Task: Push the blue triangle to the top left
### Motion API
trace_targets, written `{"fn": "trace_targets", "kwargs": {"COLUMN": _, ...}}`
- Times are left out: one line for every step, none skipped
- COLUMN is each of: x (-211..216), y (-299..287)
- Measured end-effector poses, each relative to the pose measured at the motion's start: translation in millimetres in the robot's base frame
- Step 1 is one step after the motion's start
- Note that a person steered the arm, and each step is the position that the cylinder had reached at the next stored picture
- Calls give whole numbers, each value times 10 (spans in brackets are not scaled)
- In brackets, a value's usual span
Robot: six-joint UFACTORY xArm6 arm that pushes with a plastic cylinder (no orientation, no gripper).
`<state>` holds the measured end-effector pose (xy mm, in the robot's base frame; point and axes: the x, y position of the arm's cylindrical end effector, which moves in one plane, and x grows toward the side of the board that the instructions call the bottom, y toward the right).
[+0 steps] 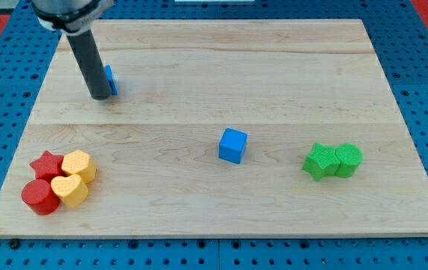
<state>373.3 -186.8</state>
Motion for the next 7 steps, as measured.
{"fn": "trace_targets", "kwargs": {"x": -95, "y": 99}}
{"fn": "trace_targets", "kwargs": {"x": -177, "y": 237}}
{"fn": "trace_targets", "kwargs": {"x": -429, "y": 135}}
{"fn": "trace_targets", "kwargs": {"x": -701, "y": -42}}
{"fn": "trace_targets", "kwargs": {"x": -956, "y": -70}}
{"fn": "trace_targets", "kwargs": {"x": -1150, "y": -72}}
{"fn": "trace_targets", "kwargs": {"x": -1308, "y": -181}}
